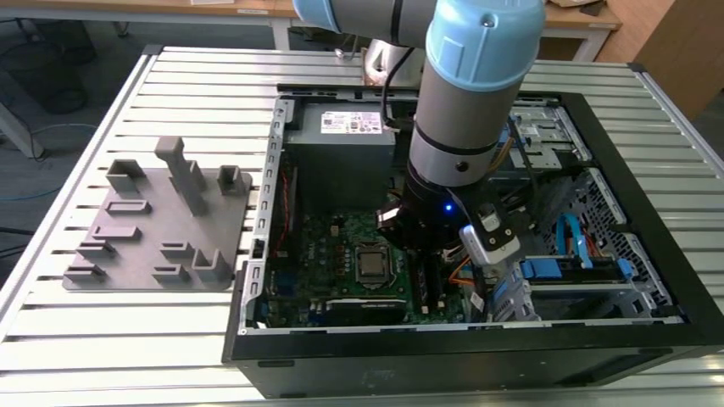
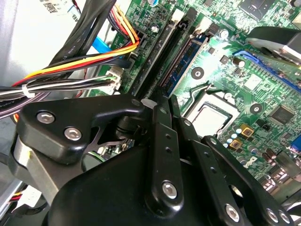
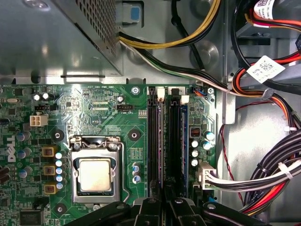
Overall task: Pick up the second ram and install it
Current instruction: 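Insert the second ram into the second slot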
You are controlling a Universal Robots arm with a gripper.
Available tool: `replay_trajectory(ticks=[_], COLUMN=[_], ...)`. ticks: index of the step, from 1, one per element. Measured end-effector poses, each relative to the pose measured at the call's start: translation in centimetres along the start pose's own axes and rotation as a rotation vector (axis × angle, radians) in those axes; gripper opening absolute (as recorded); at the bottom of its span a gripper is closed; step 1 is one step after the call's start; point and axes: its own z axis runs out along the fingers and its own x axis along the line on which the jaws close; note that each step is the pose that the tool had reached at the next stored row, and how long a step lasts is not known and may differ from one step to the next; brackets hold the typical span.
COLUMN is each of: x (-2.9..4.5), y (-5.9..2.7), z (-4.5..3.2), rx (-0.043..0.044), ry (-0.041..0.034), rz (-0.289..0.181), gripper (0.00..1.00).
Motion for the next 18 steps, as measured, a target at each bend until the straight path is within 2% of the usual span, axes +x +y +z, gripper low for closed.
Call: replay_trajectory(ticks=[9,18], x=[-0.01,-0.14], y=[0.0,0.05], z=[0.02,0.36], rx=[-0.0002,-0.0002], ry=[0.0003,0.0043], rz=[0.003,0.003], gripper=[0.14,0.14])
